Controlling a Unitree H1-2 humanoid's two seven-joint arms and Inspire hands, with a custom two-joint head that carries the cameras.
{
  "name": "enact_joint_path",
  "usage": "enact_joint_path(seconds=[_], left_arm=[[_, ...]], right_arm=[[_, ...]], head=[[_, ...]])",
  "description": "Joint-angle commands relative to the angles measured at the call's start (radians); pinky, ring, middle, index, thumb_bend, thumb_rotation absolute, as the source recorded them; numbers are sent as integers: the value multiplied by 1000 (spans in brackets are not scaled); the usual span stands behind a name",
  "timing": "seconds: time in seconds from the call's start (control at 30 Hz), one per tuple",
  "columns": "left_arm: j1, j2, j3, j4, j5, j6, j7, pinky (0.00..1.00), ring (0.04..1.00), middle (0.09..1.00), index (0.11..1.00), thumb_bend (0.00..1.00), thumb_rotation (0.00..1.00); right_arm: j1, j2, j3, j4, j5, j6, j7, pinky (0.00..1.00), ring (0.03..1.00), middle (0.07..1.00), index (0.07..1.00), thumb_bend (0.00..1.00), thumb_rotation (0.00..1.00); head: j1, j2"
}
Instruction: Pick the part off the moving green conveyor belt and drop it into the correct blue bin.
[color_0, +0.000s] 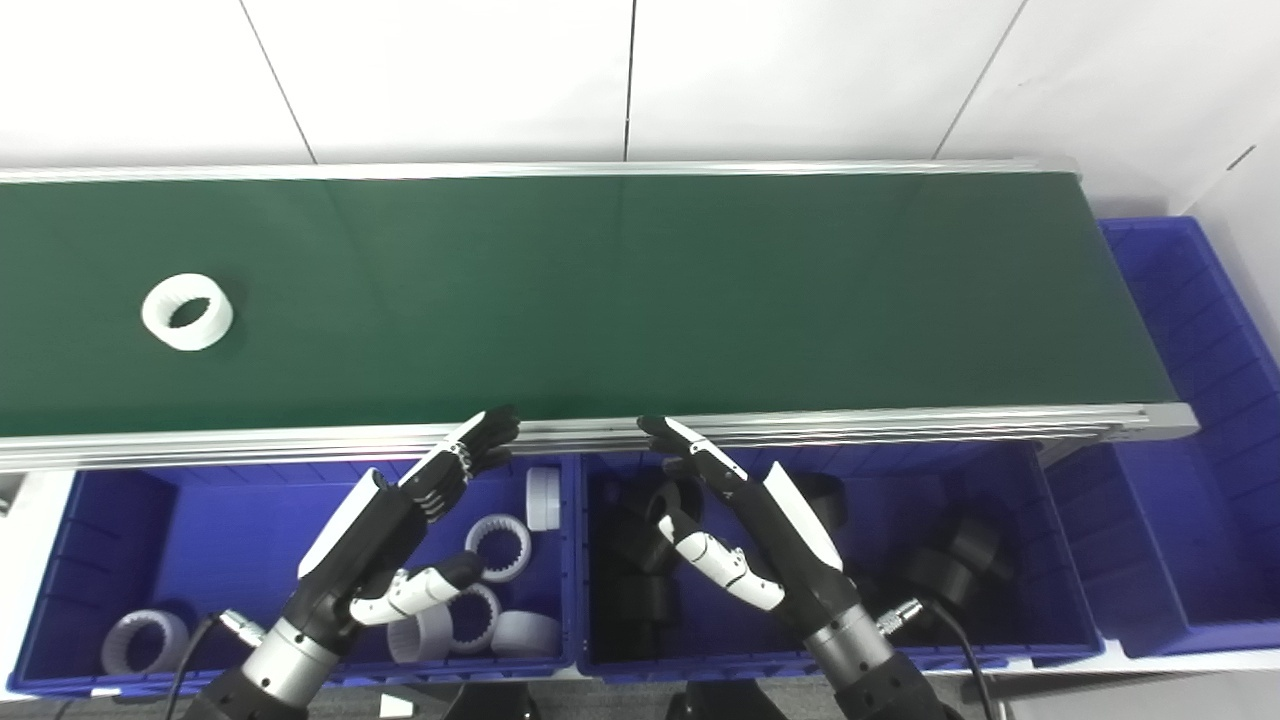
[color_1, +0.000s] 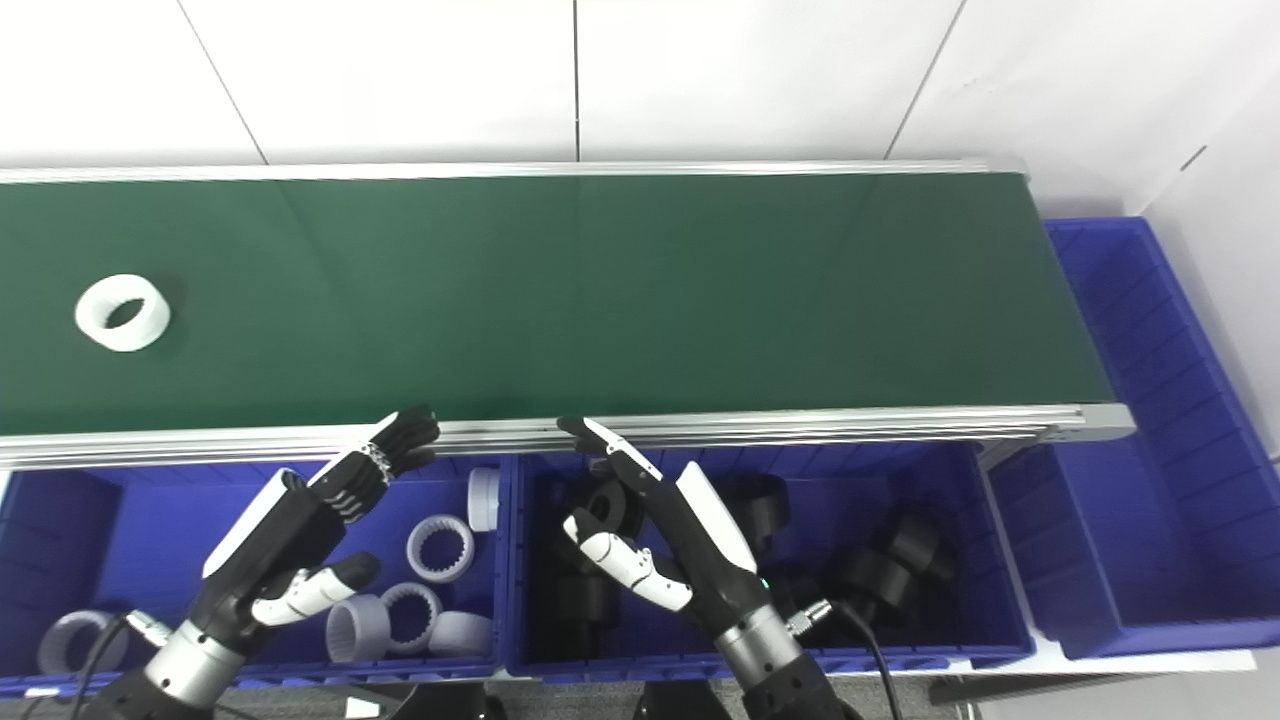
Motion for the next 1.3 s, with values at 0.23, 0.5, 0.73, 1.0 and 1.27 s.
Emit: enact_joint_path(seconds=[0.23, 0.5, 0.73, 1.0, 1.27], left_arm=[[-7, -31, -11, 40, 121, -45, 52, 800, 879, 909, 887, 505, 561], [-4, -25, -16, 38, 110, -45, 59, 792, 873, 905, 877, 526, 503], [-14, -14, 2, -39, 139, -45, 88, 779, 863, 898, 874, 503, 473], [-97, 73, 59, -165, 222, -44, 135, 755, 829, 865, 846, 525, 502], [-270, 227, 130, -298, 373, 56, 69, 775, 830, 846, 847, 631, 310]], right_arm=[[3, -15, -17, 111, 14, -189, -43, 803, 879, 912, 899, 338, 824], [1, -11, -11, 116, 8, -190, -47, 772, 860, 900, 884, 346, 778], [3, -11, -10, 104, 4, -188, -47, 775, 860, 901, 885, 351, 763], [-8, -5, -5, 114, -4, -187, -44, 783, 867, 905, 885, 350, 801], [-26, -3, 4, 130, -6, -191, -42, 788, 868, 904, 882, 354, 790]], head=[[85, -158], [71, -148], [68, -131], [66, -129], [69, -139]])
